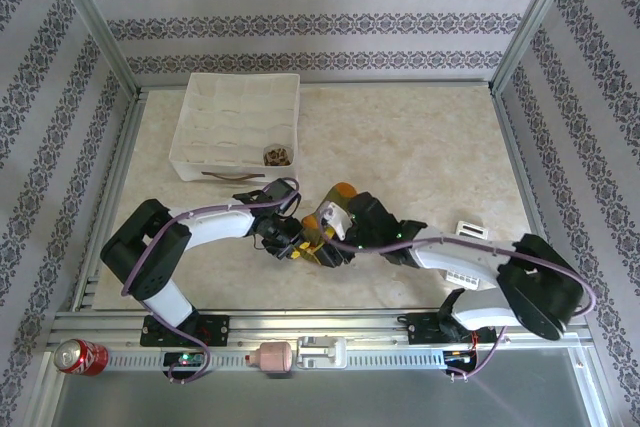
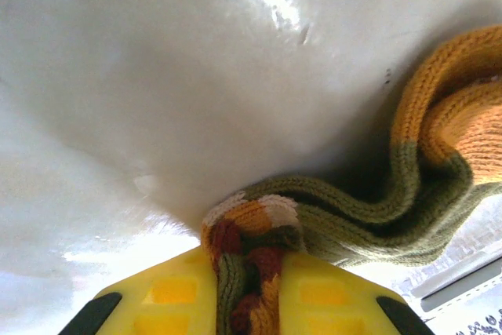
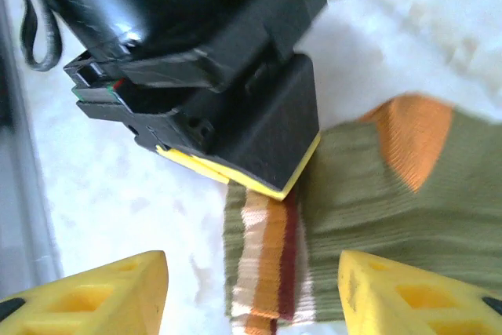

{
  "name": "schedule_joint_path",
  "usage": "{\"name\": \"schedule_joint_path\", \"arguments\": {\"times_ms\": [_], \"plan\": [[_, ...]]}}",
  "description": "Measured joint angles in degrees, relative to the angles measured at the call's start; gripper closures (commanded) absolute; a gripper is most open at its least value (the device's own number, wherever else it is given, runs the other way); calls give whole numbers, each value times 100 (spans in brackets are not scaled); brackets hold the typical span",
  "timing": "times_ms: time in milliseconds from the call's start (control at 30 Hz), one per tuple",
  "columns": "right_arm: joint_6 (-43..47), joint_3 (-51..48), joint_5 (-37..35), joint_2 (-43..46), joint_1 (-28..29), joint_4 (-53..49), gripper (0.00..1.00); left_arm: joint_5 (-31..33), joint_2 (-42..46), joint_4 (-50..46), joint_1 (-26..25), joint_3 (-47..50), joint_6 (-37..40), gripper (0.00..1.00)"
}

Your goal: Roll the socks

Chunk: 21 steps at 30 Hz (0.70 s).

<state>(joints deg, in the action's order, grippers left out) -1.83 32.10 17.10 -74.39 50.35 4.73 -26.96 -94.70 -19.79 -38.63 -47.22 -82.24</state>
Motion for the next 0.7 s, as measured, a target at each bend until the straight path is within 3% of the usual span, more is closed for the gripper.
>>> {"name": "schedule_joint_path", "arguments": {"times_ms": [300,467,567,700], "plan": [[1572,-74,-2745,-433,1600,256,38,2,-39,-192,0,-142,63,100],[2337,149,-3536,-999,1996,245,41,-2,-46,-223,9,-157,109,100],[2599,367,-3901,-1399,2133,256,46,-4,-50,-234,11,-170,136,100],[2732,632,-4356,-1939,2153,179,61,-4,-74,-293,35,-208,157,100]]}}
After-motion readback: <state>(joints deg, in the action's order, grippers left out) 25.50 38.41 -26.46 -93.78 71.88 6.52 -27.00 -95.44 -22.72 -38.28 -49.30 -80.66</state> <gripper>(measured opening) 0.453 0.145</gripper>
